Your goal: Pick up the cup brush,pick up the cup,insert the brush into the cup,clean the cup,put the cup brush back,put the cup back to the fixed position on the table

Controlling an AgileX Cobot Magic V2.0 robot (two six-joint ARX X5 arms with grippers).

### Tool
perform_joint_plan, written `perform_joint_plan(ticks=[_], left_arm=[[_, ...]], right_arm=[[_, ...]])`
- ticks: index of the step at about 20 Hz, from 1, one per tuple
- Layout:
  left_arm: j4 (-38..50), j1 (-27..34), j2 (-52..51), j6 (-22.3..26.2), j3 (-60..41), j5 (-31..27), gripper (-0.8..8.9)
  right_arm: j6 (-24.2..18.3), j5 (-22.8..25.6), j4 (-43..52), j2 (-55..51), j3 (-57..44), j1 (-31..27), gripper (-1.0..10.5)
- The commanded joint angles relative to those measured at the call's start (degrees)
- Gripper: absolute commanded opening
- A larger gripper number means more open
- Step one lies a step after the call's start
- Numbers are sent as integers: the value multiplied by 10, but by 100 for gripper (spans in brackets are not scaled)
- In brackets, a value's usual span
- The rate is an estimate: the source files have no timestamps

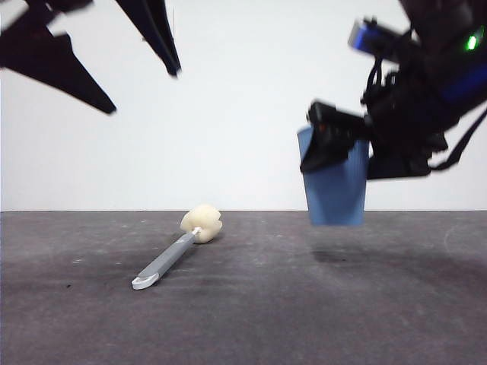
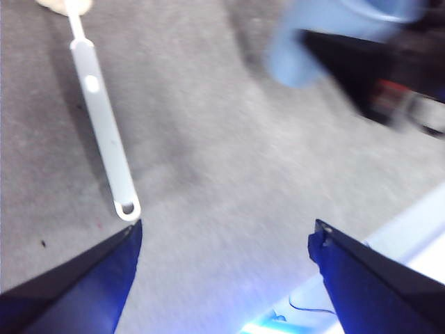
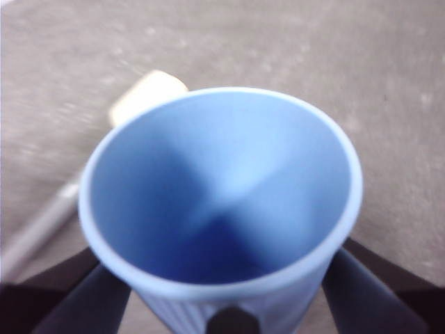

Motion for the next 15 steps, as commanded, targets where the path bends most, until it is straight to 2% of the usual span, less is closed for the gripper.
perform_joint_plan(ticks=[1,2,7,11,13,15], left_arm=[[-14,-5,-27,9,-5,2,409],[-18,-7,-37,9,-5,2,409],[-26,-7,-53,9,-5,2,409],[-26,-7,-53,9,-5,0,409],[-26,-7,-53,9,-5,-2,409],[-26,-7,-53,10,-5,-2,409]], right_arm=[[-21,-16,41,38,-6,-15,-12],[-26,-31,58,52,-6,-21,-12],[-54,-46,123,113,-6,-37,-12],[-72,-44,125,132,-6,-38,-12],[-71,-44,121,132,-6,-38,41],[-71,-44,101,131,-6,-37,200]])
